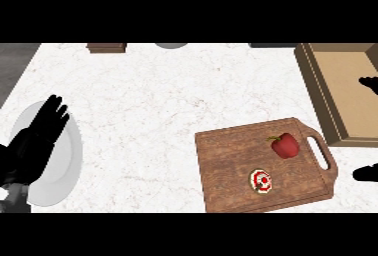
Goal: Pick the bell pepper from the cutting board and place it in the cardboard box
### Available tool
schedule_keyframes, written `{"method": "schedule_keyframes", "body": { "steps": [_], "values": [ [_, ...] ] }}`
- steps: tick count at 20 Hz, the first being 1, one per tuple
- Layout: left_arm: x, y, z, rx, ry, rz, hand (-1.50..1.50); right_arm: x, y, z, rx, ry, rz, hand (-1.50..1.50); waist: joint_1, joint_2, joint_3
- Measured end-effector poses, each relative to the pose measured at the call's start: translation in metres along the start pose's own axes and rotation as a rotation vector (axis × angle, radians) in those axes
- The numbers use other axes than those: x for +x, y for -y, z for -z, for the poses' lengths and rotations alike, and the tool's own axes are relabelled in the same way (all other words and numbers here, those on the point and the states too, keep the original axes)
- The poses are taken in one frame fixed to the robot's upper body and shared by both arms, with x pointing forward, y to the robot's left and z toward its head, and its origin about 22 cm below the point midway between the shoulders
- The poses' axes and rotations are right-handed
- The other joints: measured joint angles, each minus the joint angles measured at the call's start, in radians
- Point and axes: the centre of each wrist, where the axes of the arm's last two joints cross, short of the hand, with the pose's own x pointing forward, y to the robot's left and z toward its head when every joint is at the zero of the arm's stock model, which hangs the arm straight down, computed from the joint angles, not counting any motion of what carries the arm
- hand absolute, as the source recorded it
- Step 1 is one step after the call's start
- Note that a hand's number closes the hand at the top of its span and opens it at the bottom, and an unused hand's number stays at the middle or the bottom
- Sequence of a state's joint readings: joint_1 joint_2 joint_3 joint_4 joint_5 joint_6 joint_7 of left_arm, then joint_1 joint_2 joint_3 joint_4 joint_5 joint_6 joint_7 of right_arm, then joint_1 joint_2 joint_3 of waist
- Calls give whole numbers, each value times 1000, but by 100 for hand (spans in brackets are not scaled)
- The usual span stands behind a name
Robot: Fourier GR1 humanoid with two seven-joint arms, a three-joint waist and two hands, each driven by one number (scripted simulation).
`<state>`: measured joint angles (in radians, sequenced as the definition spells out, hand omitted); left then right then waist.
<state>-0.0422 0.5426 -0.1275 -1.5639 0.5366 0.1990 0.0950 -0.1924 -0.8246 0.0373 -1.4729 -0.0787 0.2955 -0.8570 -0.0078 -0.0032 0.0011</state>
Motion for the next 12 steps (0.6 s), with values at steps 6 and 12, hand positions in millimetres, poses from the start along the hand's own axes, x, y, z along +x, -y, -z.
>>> {"method": "schedule_keyframes", "body": {
  "steps": [6,12],
  "values": [
    [2,-3,-6,3,-6,6,0,30,11,14,279,-122,-329,-150,-4,-5,-3],
    [5,-2,-8,-5,-2,1,0,56,-12,34,472,-270,-529,-150,2,-3,-3]
  ]
}}
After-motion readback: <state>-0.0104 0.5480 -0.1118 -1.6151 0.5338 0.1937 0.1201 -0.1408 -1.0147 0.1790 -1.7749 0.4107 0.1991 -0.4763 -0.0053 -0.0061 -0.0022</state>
